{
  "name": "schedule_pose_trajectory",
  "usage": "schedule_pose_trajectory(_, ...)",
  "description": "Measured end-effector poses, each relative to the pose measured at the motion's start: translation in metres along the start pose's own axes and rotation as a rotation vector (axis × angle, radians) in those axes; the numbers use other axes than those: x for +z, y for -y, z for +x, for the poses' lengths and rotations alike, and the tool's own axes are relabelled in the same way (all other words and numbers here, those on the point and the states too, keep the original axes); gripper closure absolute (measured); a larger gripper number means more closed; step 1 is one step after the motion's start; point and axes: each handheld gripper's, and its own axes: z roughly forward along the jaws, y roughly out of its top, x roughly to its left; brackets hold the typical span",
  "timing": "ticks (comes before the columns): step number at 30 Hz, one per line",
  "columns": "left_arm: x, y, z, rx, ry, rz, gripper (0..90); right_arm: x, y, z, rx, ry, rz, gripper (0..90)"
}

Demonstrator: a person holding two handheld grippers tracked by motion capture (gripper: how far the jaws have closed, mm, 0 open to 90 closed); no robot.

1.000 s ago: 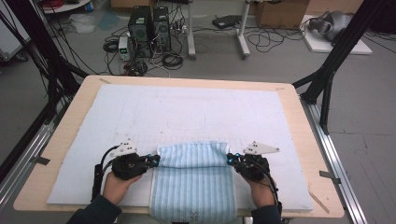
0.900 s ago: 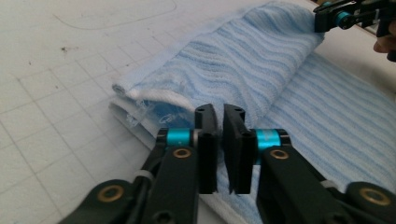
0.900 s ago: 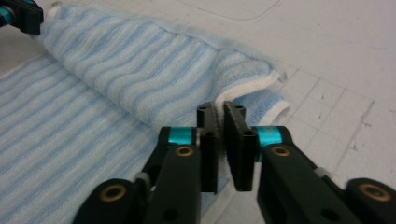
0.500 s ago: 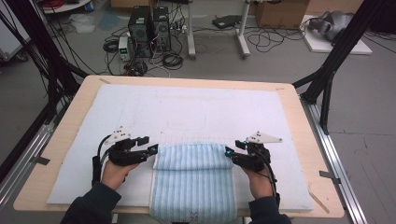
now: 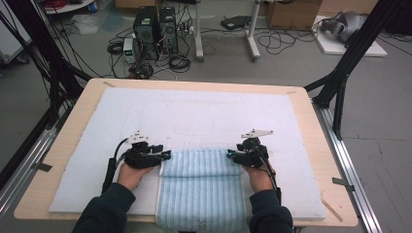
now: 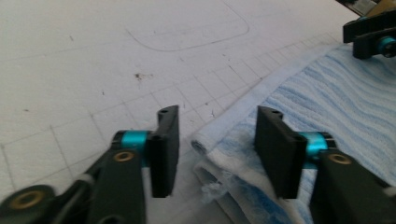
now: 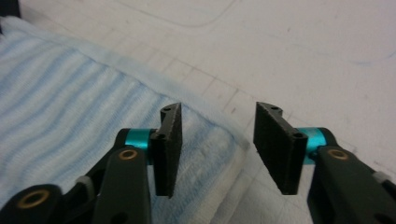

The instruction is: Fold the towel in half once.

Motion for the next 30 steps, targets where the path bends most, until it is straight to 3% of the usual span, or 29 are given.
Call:
schedule_pose_trajectory(2, 0.004, 0.000, -0.004, 0.067, -0.001, 0.057, 67.6, 0.003, 0.002, -0.002, 0.000, -0.010, 0.020, 64.0)
schedule_pose_trajectory(3, 0.004, -0.001, -0.006, 0.079, 0.002, 0.057, 76.7, 0.003, 0.003, -0.002, 0.003, -0.016, 0.028, 70.7)
schedule_pose_trajectory(5, 0.003, -0.003, -0.009, 0.095, -0.003, 0.047, 82.6, 0.000, 0.005, -0.002, -0.024, -0.019, 0.010, 79.4)
schedule_pose_trajectory(12, -0.017, -0.015, -0.013, 0.092, 0.028, -0.078, 83.5, -0.015, 0.006, 0.003, -0.067, -0.018, -0.061, 83.8)
schedule_pose_trajectory(19, -0.038, -0.016, -0.022, 0.112, 0.105, -0.132, 83.1, -0.040, 0.013, 0.012, -0.076, -0.034, -0.147, 83.5)
schedule_pose_trajectory(21, -0.043, -0.015, -0.027, 0.136, 0.119, -0.142, 83.0, -0.049, 0.017, 0.014, -0.078, -0.046, -0.165, 83.3)
schedule_pose_trajectory(25, -0.051, -0.009, -0.033, 0.135, 0.147, -0.146, 82.9, -0.060, 0.025, 0.017, -0.081, -0.074, -0.189, 82.9)
schedule_pose_trajectory(30, -0.059, 0.005, -0.037, 0.134, 0.175, -0.114, 81.9, -0.076, 0.039, 0.026, -0.112, -0.109, -0.199, 82.5)
